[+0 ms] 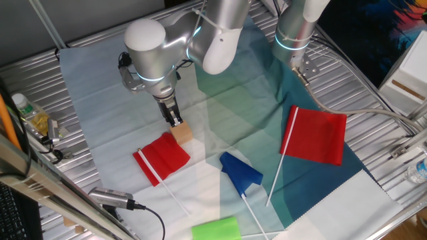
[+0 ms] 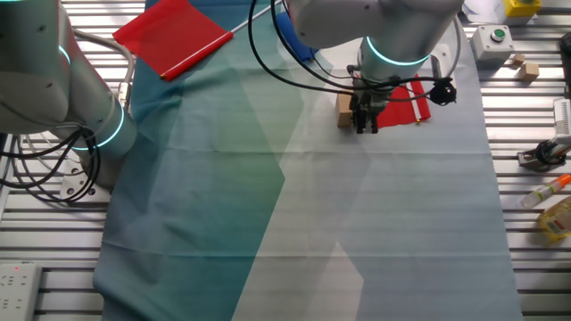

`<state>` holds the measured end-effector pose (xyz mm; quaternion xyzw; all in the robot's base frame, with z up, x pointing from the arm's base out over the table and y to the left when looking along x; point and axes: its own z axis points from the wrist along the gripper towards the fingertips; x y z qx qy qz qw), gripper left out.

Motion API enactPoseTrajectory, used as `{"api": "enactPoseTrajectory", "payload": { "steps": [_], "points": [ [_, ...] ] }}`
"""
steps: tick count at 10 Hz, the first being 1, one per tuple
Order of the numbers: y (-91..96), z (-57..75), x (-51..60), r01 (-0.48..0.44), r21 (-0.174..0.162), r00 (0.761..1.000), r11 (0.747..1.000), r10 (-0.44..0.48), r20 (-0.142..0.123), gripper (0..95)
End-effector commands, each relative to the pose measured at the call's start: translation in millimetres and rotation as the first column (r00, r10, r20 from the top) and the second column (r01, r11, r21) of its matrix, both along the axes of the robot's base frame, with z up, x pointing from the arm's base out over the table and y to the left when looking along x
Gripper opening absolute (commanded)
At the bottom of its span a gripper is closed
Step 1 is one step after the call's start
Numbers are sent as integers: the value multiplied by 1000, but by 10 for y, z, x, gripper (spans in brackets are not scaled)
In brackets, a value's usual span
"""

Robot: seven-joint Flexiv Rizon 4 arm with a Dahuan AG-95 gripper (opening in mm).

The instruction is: Use the gripper to push the small block from left to right

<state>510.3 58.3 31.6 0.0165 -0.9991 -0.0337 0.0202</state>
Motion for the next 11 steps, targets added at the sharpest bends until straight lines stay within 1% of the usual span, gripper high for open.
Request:
{"api": "enactPoseTrajectory", "payload": {
  "steps": [1,3,5,6,7,8,9,10,11],
  "points": [
    [-39,23,-19,-16,-8,1000,1000,16,-4,0],
    [-156,68,-58,-45,-11,999,999,45,-5,0],
    [-361,117,-126,-100,-13,995,995,99,-3,0],
    [-447,169,-169,-128,-25,992,992,128,-3,0],
    [-525,228,-203,-157,-44,988,987,157,-5,0],
    [-584,284,-212,-175,-53,985,983,175,-6,0],
    [-688,414,-186,-195,-54,981,979,194,-10,0],
    [-726,497,-131,-210,-52,978,976,210,-14,0],
    [-741,578,-42,-224,-51,974,973,223,-21,0]
  ]
}}
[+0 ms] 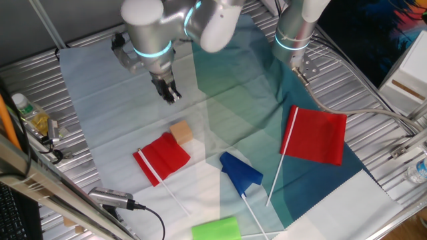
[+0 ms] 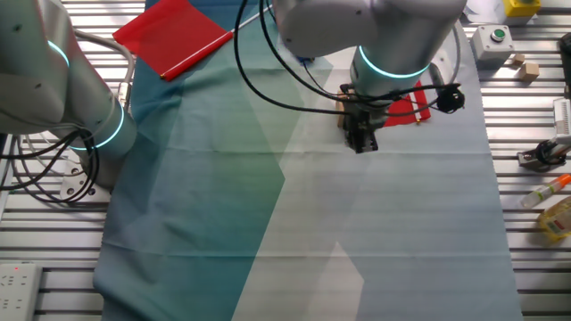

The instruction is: Use the gripper to push the small block from left to right

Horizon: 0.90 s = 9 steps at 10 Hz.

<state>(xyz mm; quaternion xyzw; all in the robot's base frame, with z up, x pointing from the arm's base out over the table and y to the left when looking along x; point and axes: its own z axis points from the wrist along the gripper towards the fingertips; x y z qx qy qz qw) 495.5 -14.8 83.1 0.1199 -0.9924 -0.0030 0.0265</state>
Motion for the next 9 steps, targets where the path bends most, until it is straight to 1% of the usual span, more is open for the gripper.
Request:
{"api": "enactPoseTrajectory", "payload": {
  "steps": [1,2,4,6,7,9],
  "points": [
    [-1,98,146,-35,2,999,999,35,-7,0],
    [9,118,151,-46,4,999,999,46,-7,0],
    [16,187,118,-64,-8,998,998,64,-7,0],
    [-35,290,94,-80,-4,997,997,80,-5,0],
    [-40,346,95,-80,-6,997,997,80,-9,0],
    [-33,383,88,-83,-3,997,997,83,-8,0]
  ]
}}
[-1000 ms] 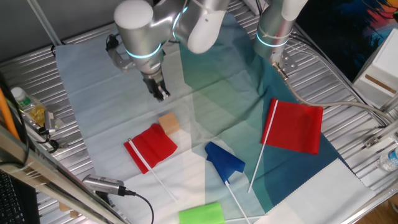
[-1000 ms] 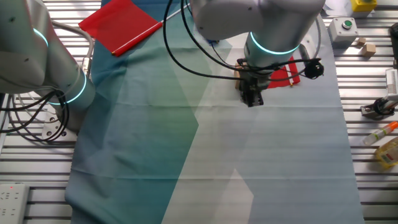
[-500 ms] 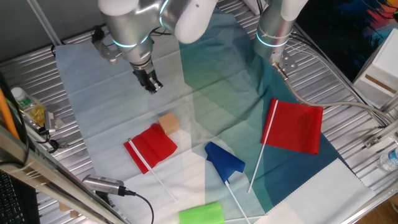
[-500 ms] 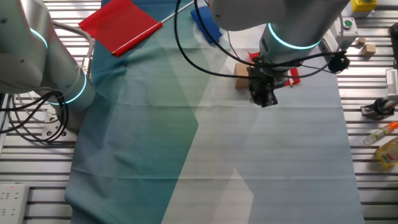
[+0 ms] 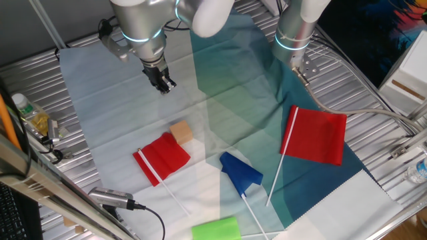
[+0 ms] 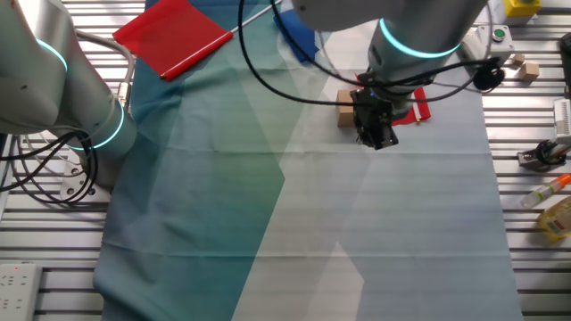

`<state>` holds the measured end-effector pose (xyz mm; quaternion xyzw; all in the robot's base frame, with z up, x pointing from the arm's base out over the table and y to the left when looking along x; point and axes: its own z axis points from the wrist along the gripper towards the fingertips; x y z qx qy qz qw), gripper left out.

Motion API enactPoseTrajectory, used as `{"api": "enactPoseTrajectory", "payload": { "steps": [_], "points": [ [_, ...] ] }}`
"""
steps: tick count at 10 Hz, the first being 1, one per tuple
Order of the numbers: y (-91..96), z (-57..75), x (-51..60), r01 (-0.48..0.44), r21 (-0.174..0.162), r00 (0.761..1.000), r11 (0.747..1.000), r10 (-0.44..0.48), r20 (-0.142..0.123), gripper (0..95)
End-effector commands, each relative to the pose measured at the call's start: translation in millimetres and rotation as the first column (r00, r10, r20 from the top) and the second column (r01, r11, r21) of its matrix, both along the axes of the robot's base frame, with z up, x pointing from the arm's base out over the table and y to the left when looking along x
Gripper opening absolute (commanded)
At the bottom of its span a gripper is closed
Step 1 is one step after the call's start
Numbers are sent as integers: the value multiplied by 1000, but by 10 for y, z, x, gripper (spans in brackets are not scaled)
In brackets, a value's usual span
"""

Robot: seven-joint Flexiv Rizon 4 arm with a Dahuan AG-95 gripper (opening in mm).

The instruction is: Use the gripper to push the small block from left to right

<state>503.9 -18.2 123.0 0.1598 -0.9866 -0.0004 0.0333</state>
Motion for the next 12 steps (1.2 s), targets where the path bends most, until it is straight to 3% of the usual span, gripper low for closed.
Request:
{"api": "enactPoseTrajectory", "payload": {
  "steps": [1,12],
  "points": [
    [2,-14,2,-2,1,1000,1000,2,1,0],
    [7,-16,5,-23,8,1000,1000,24,-7,0]
  ]
}}
